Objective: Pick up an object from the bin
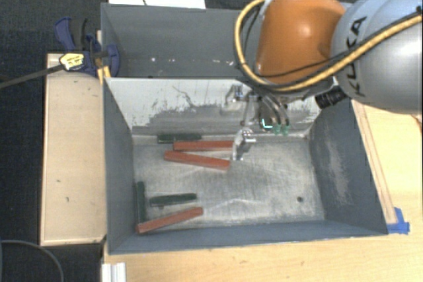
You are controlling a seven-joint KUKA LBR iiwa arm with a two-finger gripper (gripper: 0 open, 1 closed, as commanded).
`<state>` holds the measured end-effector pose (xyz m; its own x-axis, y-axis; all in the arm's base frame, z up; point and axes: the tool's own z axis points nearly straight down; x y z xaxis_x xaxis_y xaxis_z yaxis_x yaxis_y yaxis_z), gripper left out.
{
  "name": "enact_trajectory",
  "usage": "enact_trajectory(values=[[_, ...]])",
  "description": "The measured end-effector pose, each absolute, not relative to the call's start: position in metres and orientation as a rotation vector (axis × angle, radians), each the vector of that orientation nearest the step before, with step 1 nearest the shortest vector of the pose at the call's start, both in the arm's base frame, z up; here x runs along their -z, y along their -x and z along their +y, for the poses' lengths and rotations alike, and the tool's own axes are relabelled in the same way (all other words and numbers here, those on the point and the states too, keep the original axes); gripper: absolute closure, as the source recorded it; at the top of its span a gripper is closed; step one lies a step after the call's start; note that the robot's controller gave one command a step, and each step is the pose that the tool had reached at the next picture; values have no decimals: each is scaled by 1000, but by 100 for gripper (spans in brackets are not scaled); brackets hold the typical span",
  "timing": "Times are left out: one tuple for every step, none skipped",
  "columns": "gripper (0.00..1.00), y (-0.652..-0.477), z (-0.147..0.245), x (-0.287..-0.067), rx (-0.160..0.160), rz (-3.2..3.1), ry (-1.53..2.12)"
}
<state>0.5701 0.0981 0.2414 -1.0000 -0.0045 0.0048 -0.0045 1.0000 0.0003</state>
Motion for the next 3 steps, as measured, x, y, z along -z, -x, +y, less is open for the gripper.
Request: enact_trajectory(values=[[0, -571, 97, -246, 2, -3145, -4], [0, -559, 101, -205, 3, -3152, 0], [0, -561, 111, -137, 2, -3148, -36]])
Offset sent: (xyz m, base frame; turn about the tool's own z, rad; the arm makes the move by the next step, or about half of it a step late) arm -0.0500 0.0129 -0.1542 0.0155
